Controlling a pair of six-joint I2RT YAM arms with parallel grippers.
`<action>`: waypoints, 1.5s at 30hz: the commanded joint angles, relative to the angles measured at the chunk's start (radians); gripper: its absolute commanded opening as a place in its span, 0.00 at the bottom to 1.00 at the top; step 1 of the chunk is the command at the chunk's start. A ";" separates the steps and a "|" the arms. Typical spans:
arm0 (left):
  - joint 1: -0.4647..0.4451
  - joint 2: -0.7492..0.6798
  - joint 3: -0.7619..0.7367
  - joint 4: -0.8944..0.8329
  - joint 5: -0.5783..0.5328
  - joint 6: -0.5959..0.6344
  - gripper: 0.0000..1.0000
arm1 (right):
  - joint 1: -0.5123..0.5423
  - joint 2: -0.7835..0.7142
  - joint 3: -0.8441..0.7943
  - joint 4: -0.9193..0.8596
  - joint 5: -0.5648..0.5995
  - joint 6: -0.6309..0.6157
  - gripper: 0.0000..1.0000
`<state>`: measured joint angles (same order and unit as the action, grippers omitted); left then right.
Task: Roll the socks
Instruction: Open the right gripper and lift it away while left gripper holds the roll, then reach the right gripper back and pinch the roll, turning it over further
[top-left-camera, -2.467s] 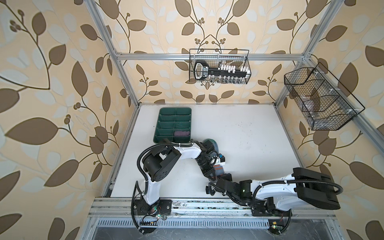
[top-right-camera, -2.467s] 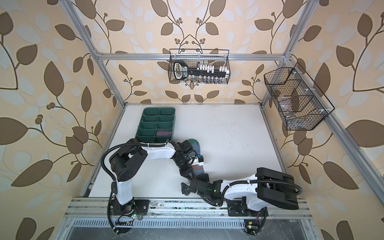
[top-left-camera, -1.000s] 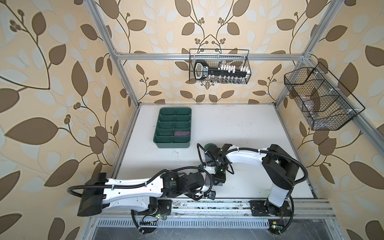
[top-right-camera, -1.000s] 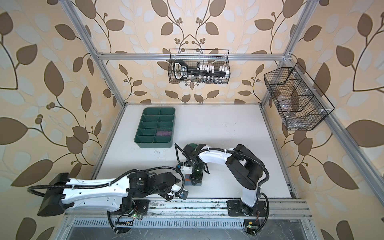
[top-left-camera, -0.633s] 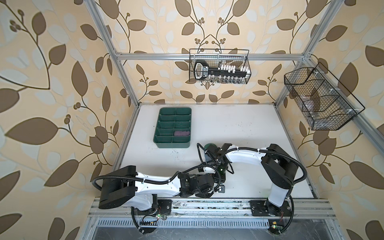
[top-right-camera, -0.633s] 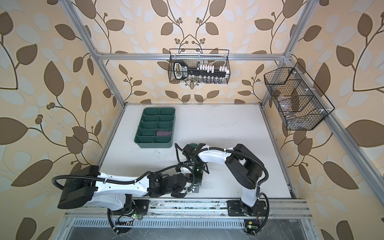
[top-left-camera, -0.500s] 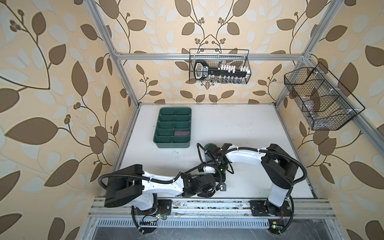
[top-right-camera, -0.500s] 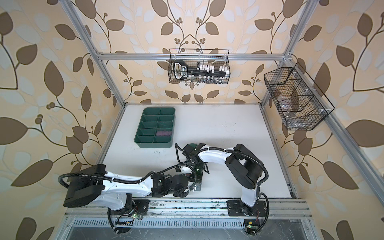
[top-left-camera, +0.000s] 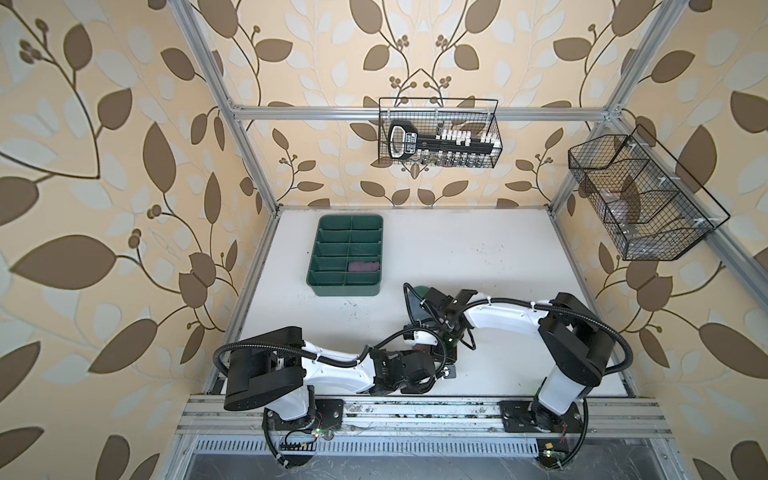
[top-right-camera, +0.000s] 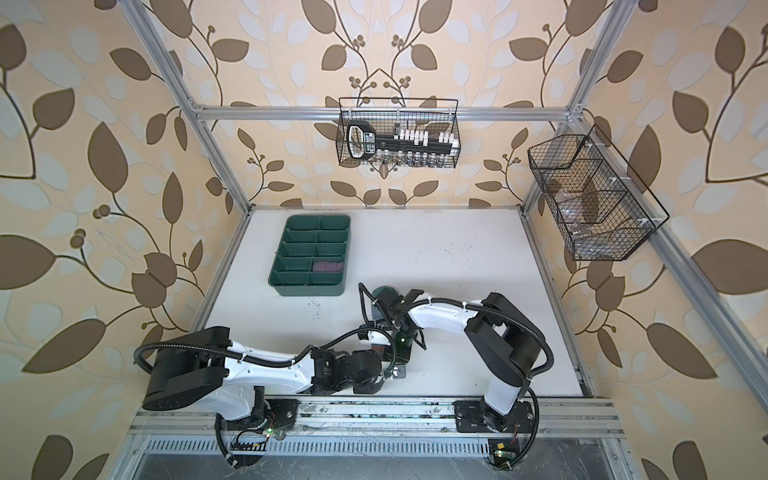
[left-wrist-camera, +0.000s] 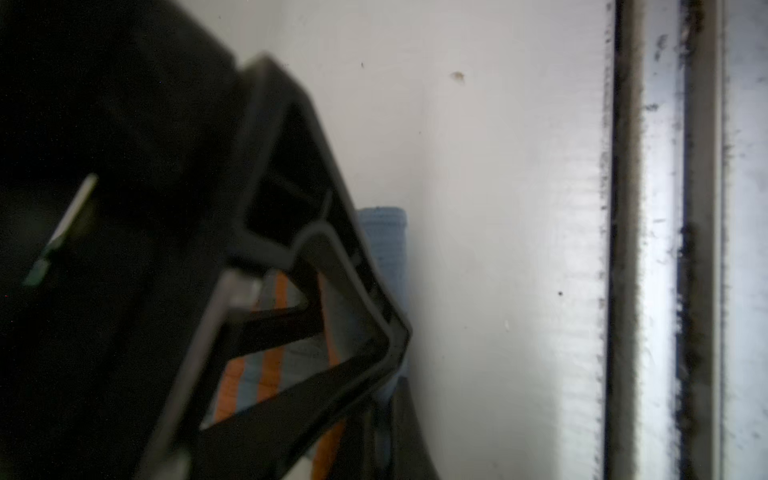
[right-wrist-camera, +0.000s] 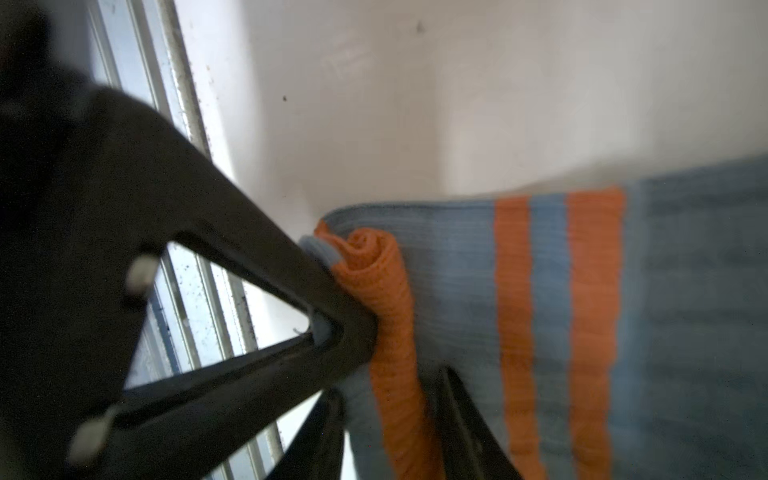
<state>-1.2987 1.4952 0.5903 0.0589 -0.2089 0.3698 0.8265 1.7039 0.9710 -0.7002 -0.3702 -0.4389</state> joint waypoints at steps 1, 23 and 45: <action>0.050 -0.001 -0.026 -0.014 0.034 -0.084 0.00 | -0.031 -0.095 -0.048 0.050 0.030 0.024 0.52; 0.495 0.349 0.416 -0.582 0.982 -0.007 0.00 | -0.313 -1.148 -0.345 0.094 0.052 -0.100 0.58; 0.542 0.446 0.511 -0.639 0.949 0.014 0.00 | 0.308 -0.338 -0.493 0.747 0.686 -0.313 0.40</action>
<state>-0.7582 1.9274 1.1027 -0.5064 0.8043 0.3603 1.1400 1.3178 0.4534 -0.0105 0.3107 -0.7361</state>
